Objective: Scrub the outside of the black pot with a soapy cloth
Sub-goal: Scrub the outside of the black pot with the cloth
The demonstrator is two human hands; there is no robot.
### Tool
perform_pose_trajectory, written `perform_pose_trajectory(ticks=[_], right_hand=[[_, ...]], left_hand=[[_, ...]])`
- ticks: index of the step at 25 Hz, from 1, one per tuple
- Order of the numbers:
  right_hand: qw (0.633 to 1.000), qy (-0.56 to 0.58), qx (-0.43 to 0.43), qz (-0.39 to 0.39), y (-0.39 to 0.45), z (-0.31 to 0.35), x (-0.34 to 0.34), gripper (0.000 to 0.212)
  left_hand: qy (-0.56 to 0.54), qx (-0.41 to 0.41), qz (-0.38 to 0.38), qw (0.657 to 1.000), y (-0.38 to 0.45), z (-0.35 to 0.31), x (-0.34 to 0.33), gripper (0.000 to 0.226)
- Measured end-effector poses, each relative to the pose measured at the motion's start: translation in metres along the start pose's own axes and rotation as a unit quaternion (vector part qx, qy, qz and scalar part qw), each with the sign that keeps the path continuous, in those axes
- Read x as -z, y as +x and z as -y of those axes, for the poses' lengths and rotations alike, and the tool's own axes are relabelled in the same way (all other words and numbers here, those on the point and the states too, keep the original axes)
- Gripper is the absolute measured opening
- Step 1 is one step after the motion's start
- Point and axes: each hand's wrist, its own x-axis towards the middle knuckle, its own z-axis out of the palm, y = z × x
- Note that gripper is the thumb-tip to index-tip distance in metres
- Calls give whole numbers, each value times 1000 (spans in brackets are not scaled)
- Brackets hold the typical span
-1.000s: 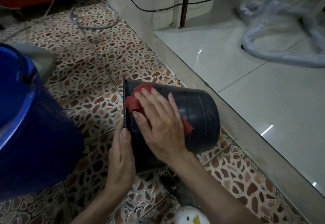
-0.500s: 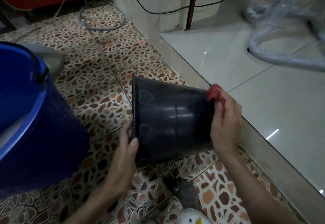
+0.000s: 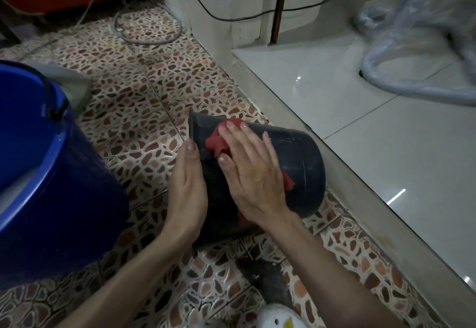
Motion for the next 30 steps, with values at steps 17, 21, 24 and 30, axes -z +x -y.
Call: perform_pose_trajectory(ticks=[17, 21, 24, 30], right_hand=[[979, 156, -56, -117, -20, 14, 17, 34], [999, 22, -22, -29, -13, 10, -2, 46], [990, -19, -133, -44, -21, -29, 9, 53], [919, 113, -355, -130, -31, -99, 36, 28]], left_hand=[[43, 7, -20, 999, -47, 37, 4, 84], [26, -4, -3, 1000, -53, 39, 9, 84], [15, -23, 16, 999, -56, 42, 11, 57], [-8, -6, 70, 997, -62, 35, 19, 44]])
